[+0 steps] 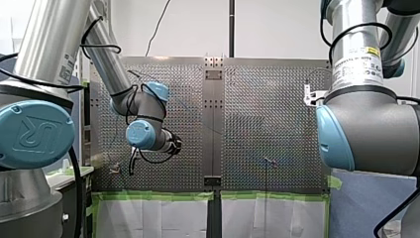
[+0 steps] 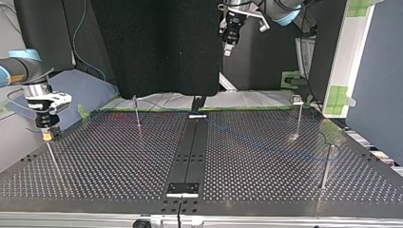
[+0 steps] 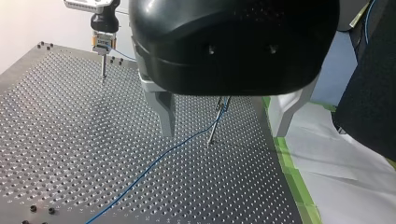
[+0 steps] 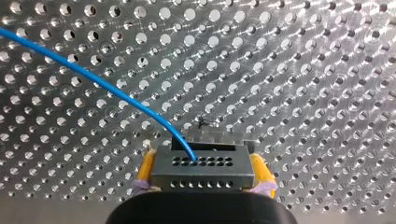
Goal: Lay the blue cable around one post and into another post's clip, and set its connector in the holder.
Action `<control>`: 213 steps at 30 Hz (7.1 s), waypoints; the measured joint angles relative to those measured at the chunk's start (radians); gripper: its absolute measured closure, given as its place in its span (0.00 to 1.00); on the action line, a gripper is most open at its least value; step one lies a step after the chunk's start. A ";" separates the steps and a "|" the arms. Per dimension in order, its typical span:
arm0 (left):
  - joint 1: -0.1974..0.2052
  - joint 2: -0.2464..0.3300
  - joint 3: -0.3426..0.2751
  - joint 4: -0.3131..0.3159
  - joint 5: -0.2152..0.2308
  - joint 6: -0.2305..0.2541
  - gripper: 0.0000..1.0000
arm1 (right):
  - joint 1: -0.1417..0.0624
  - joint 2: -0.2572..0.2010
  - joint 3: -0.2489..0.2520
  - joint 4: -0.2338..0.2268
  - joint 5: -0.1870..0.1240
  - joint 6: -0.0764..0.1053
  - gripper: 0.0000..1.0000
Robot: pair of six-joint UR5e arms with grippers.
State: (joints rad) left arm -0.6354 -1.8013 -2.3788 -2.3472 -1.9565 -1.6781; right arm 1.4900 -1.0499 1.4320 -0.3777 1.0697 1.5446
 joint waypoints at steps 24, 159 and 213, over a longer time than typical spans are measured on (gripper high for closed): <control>0.003 0.000 0.000 -0.002 0.000 0.005 0.00 | 0.001 0.025 -0.001 -0.020 -0.035 0.000 1.00; 0.003 0.000 0.000 -0.014 -0.012 0.014 0.00 | 0.002 -0.010 0.029 -0.058 0.007 0.094 1.00; 0.003 0.000 0.001 -0.016 -0.012 0.018 0.00 | -0.009 0.006 0.021 -0.076 -0.034 0.089 1.00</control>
State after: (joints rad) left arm -0.6323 -1.8013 -2.3783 -2.3627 -1.9688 -1.6598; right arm 1.4811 -1.0442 1.4531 -0.4541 1.0357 1.6340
